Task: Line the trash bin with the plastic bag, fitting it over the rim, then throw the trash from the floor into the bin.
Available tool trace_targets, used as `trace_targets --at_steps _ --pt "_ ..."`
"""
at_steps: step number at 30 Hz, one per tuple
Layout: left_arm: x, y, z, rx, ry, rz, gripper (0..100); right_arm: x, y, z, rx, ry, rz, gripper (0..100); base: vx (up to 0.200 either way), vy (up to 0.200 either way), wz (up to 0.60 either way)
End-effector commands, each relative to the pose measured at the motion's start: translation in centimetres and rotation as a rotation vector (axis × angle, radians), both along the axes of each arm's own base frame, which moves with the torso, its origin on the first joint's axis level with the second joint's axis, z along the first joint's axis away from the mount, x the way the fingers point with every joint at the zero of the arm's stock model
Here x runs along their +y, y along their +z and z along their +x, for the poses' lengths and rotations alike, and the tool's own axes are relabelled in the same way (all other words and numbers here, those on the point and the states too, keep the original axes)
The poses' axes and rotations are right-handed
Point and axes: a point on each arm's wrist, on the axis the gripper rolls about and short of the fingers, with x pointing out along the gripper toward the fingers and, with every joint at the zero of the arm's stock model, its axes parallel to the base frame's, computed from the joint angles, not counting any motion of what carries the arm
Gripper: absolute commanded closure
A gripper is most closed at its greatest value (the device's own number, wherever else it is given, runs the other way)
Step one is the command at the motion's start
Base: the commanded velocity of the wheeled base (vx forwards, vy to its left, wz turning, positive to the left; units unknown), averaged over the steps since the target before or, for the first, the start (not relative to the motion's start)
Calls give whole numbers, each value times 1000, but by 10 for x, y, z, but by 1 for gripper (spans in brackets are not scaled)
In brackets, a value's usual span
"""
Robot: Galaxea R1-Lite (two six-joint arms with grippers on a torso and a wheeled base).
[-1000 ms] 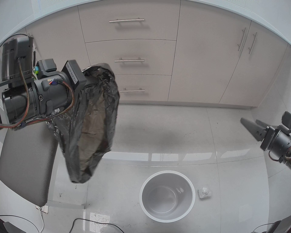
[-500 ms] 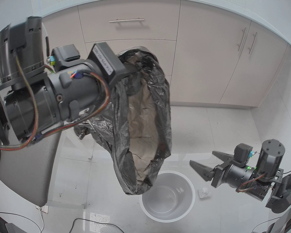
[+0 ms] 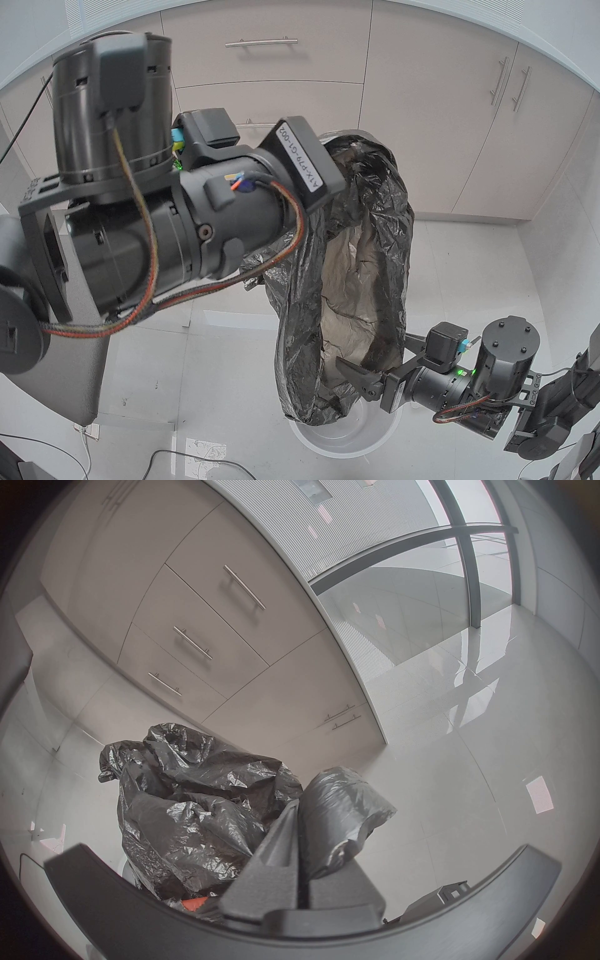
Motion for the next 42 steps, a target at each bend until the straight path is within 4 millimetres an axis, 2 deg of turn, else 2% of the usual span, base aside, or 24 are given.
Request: trace_targets --at_steps 1,8,16,17,30,35,42 --pt "-4 -3 -2 7 -15 4 100 11 -18 5 18 2 -30 0 0 0 0" --pt "-5 -3 -7 26 -28 -10 100 24 -34 21 37 -16 -42 0 0 0 0" --pt "-5 -6 -7 32 -29 -5 100 27 -36 31 14 -71 -25 0 0 0 0" --pt "-5 -7 -7 33 -29 -3 100 27 -35 32 7 -74 -17 100 0 0 0" --pt "-5 -11 -7 41 -35 9 100 16 -30 23 -56 -75 43 100 0 0 0" --pt "-6 -14 -7 47 -52 17 100 4 -27 13 -51 -65 22 100 0 0 0" --pt "-2 -29 -8 75 -105 50 100 -22 -27 13 -66 -50 -77 100 0 0 0"
